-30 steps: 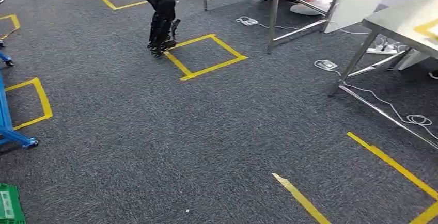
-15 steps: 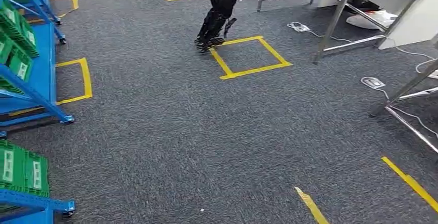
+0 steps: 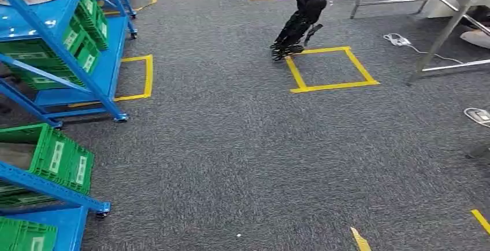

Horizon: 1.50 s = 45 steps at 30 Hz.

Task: Take the parts from the cabinet and place them on the table.

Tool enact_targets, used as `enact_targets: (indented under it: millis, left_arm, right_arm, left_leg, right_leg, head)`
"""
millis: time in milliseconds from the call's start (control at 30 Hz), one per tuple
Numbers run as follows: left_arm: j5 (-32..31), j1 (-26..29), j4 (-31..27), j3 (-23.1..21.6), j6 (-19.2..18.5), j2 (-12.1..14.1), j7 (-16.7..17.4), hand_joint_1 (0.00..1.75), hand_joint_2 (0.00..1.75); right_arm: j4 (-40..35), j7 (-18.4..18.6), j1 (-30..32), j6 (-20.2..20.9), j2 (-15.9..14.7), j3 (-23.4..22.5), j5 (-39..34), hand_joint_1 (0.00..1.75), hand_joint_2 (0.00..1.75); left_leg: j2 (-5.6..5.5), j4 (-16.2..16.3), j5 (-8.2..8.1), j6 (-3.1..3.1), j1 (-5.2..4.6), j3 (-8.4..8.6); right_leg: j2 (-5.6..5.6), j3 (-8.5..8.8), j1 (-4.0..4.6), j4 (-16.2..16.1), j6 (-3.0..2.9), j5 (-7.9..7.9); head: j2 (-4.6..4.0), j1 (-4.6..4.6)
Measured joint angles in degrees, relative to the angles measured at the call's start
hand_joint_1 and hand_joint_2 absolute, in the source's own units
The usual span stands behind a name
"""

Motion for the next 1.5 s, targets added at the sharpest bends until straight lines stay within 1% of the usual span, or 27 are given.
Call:
enact_targets:
  millis: [67,100,133,167,267,300,367,467,500,567,600,633,667,800,867,900,967,1000,1033,1100,1133,1167,1300,1367,1400,1467,1500]
  left_arm:
    - [0.3,0.2,-0.2,-0.3,0.0,0.3,0.2,0.00,0.00]
    - [0.3,0.2,-0.2,-0.4,0.0,0.4,0.2,0.00,0.00]
    - [0.3,0.1,-0.3,-0.4,0.1,0.4,0.2,0.00,0.00]
    - [0.3,0.0,-0.7,-0.4,0.3,0.6,0.5,0.00,0.00]
    - [-0.2,0.4,-2.6,-0.9,0.9,1.7,2.1,0.00,0.00]
    - [-0.2,0.4,-2.9,-1.1,1.0,2.0,2.3,0.00,0.00]
    - [-0.5,0.5,-3.7,-1.3,1.0,2.6,2.8,0.00,0.00]
    - [-1.1,0.6,-5.2,-1.4,1.1,3.3,3.1,0.00,0.00]
    - [-1.4,0.7,-5.7,-1.4,1.0,3.5,3.2,0.00,0.00]
    - [-1.6,0.8,-6.3,-1.4,1.0,3.8,3.5,0.00,0.00]
    - [-1.6,0.8,-6.3,-1.5,1.0,3.8,3.8,0.00,0.00]
    - [-1.6,0.7,-6.3,-1.5,1.0,3.8,3.8,0.00,0.00]
    - [-1.7,0.4,-6.5,-1.5,1.1,3.8,3.9,0.00,0.00]
    - [-1.9,1.0,-7.0,-1.6,1.1,3.8,0.5,0.00,0.00]
    - [-1.5,1.1,-6.7,-1.6,1.1,3.4,-1.6,0.00,0.00]
    - [-1.2,0.9,-6.0,-1.5,1.1,3.1,-2.8,0.00,0.00]
    - [-0.6,0.7,-4.8,-1.5,1.1,2.3,-4.2,0.00,0.00]
    - [-0.4,0.6,-4.4,-1.5,1.1,2.1,-4.5,0.00,0.00]
    - [-0.2,0.7,-4.0,-1.5,1.0,1.9,-4.6,0.00,0.00]
    - [0.1,0.7,-3.3,-1.7,0.9,1.7,-5.0,0.00,0.00]
    - [0.3,0.6,-3.2,-1.7,0.9,1.7,-5.1,0.00,0.00]
    - [0.4,0.3,-3.1,-1.7,1.0,1.7,-5.2,0.00,0.00]
    - [0.6,0.2,-2.4,-1.8,1.0,1.5,-5.4,0.00,0.00]
    - [1.0,0.3,-2.2,-1.9,1.0,1.3,-5.4,0.00,0.00]
    - [1.0,0.2,-2.1,-1.8,1.0,1.3,-5.4,0.00,0.00]
    - [1.5,0.2,-2.1,-1.9,1.0,1.0,-5.3,0.00,0.00]
    - [1.3,0.3,-2.1,-1.9,1.0,1.0,-4.3,0.00,0.00]
  right_arm:
    - [0.6,-0.2,-1.0,0.0,0.0,1.3,-0.4,0.00,0.00]
    - [0.8,-0.2,-1.3,0.0,0.0,1.8,-0.5,0.00,0.00]
    - [1.0,-0.2,-1.5,0.0,0.0,2.3,-0.5,0.00,0.00]
    - [1.2,-0.5,-1.7,-0.1,0.0,2.6,-0.6,0.00,0.00]
    - [1.2,-0.2,-2.3,-0.2,-0.2,2.8,0.2,0.00,0.00]
    - [1.2,-0.2,-2.4,-0.2,-0.2,2.7,0.6,0.00,0.00]
    - [1.2,-0.5,-2.1,-0.2,-0.2,2.8,1.4,0.00,0.00]
    - [1.2,-0.4,-1.3,-0.2,-0.2,2.7,2.1,0.00,0.00]
    - [1.2,-0.4,-1.1,-0.2,-0.2,2.6,2.2,0.00,0.00]
    - [1.2,0.3,-0.7,-0.2,-0.2,2.3,3.1,0.00,0.00]
    - [1.2,0.7,-0.5,-0.2,-0.2,2.0,3.5,0.00,0.00]
    - [1.2,1.1,-0.2,-0.2,-0.2,1.8,4.2,0.00,0.00]
    - [1.1,1.5,0.3,-0.2,-0.2,1.3,4.9,0.00,0.00]
    - [-0.1,3.3,2.7,-0.2,-0.2,-2.2,7.5,0.00,0.00]
    - [-0.7,3.7,3.8,-0.2,-0.2,-3.4,8.3,0.00,0.00]
    - [-1.0,4.0,4.4,-0.2,-0.2,-3.9,8.5,0.00,0.00]
    - [-1.2,4.7,5.4,-0.2,-0.2,-5.0,9.2,0.00,0.00]
    - [-1.2,4.9,5.6,-0.2,-0.2,-5.4,9.4,0.00,0.00]
    - [-1.3,4.9,5.8,-0.2,-0.1,-5.8,9.6,0.00,0.00]
    - [-1.6,5.0,6.2,-0.2,-0.1,-6.6,9.9,0.00,0.00]
    - [-1.8,5.0,6.5,-0.2,-0.1,-6.9,10.1,0.00,0.00]
    - [-1.9,5.0,6.7,-0.2,-0.1,-7.2,10.3,0.00,0.00]
    - [-2.1,5.2,6.6,-0.1,-0.1,-8.0,10.8,0.00,0.00]
    - [-2.2,5.4,6.5,-0.1,-0.1,-8.0,11.2,0.00,0.00]
    - [-2.2,5.4,6.5,-0.1,-0.1,-8.0,11.2,0.00,0.00]
    - [-2.2,5.6,6.1,-0.2,-0.1,-7.4,10.9,0.00,0.00]
    - [-2.1,5.3,5.6,-0.1,-0.1,-6.9,10.3,0.00,0.00]
  left_leg:
    - [0.86,-8.1,5.20,-0.24,0.33,3.92]
    - [2.60,-13.4,7.52,-0.30,0.35,6.72]
    - [5.58,-16.4,7.18,-0.33,0.03,8.27]
    - [4.77,-16.6,7.30,0.58,-0.12,8.25]
    - [2.73,-16.4,7.19,1.65,-0.53,7.69]
    - [2.09,-16.9,7.49,2.14,-0.23,8.08]
    - [1.07,-16.9,7.46,2.69,-0.28,8.05]
    - [-1.17,-16.9,7.28,3.03,-0.62,8.13]
    - [-1.94,-16.9,7.22,3.10,-0.71,8.28]
    - [-3.68,-16.8,7.02,3.11,-0.75,8.80]
    - [-4.53,-16.8,6.88,2.98,-0.73,9.09]
    - [-5.28,-16.8,6.72,2.82,-0.61,9.10]
    - [-6.13,-16.3,6.57,2.47,-0.90,8.85]
    - [-9.11,-16.7,7.11,1.03,-0.28,8.00]
    - [-2.80,-13.1,4.28,0.67,-0.66,6.55]
    - [-1.15,-8.8,1.97,0.40,-0.61,4.46]
    - [-0.03,-0.2,-1.30,0.13,-0.33,0.27]
    - [0.06,0.9,-1.05,0.06,-0.30,-0.26]
    - [0.12,-0.6,0.62,0.07,-0.31,0.54]
    - [1.16,-9.5,5.61,0.45,-0.44,5.16]
    - [3.38,-14.7,7.50,0.92,-0.69,8.08]
    - [6.08,-16.8,6.49,1.33,-1.40,8.99]
    - [2.91,-17.2,7.02,2.47,-1.50,8.75]
    - [1.87,-17.7,7.56,3.04,-0.96,9.13]
    - [1.18,-17.7,7.61,3.14,-0.90,9.02]
    - [-0.16,-17.7,7.57,3.19,-0.88,8.92]
    - [-0.93,-17.7,7.57,3.18,-0.87,8.97]
  right_leg:
    - [-1.62,0.31,-0.08,0.0,0.31,-0.53]
    - [-2.39,0.68,-0.13,0.0,0.62,-0.91]
    - [-3.09,1.09,0.26,0.1,1.20,-1.36]
    - [-3.56,1.24,0.38,0.4,1.59,-1.89]
    - [-5.36,2.55,0.15,0.0,2.32,-2.01]
    - [-4.89,2.35,-0.11,0.2,2.76,-2.53]
    - [0.93,-0.22,-0.36,5.8,2.75,-6.11]
    - [2.58,-7.57,-0.23,19.2,2.45,-10.58]
    - [2.63,-8.49,-0.17,19.7,2.27,-9.61]
    - [3.02,-6.47,-0.05,13.0,1.77,-3.95]
    - [4.28,-4.30,-0.06,7.5,1.55,-0.64]
    - [6.93,-2.82,-0.14,3.7,1.41,0.45]
    - [8.59,-2.32,-0.44,2.5,1.40,-0.08]
    - [5.79,-1.36,-0.24,1.6,0.62,-0.16]
    - [4.16,-0.90,-0.24,1.2,0.09,-0.05]
    - [3.21,-0.87,-0.11,1.2,-0.08,-0.14]
    - [1.20,-0.79,0.14,1.2,-0.35,-0.43]
    - [0.39,-0.69,0.19,1.2,-0.40,-0.54]
    - [-0.40,-0.58,0.23,1.2,-0.36,-0.70]
    - [-1.86,-0.15,0.25,1.2,-0.26,-1.11]
    - [-2.67,-0.03,0.28,1.2,-0.06,-1.41]
    - [-3.27,0.25,0.67,1.3,0.36,-1.92]
    - [-5.89,1.93,0.50,1.0,1.46,-2.32]
    - [0.17,0.40,0.03,3.9,1.90,-4.70]
    - [1.74,-1.62,-0.06,8.2,2.00,-6.96]
    - [2.51,-6.21,-0.06,17.0,2.25,-10.31]
    - [2.52,-7.84,-0.07,19.4,2.37,-10.35]
  head:
    - [0.00,-0.02]
    - [0.00,-0.02]
    - [0.00,-0.04]
    - [0.00,0.04]
    - [0.00,0.11]
    - [0.00,0.06]
    - [0.00,0.41]
    - [0.00,0.39]
    - [0.00,0.37]
    - [0.00,0.37]
    - [0.00,0.39]
    - [0.00,0.37]
    - [0.00,0.31]
    - [0.00,0.22]
    - [0.00,-0.11]
    - [0.00,-0.13]
    - [0.00,-0.07]
    - [0.00,-0.11]
    - [0.00,-0.09]
    - [0.00,-0.11]
    - [0.00,-0.11]
    - [0.00,-0.09]
    - [0.00,0.00]
    - [0.00,0.26]
    - [0.00,0.39]
    - [0.00,0.37]
    - [0.00,0.39]
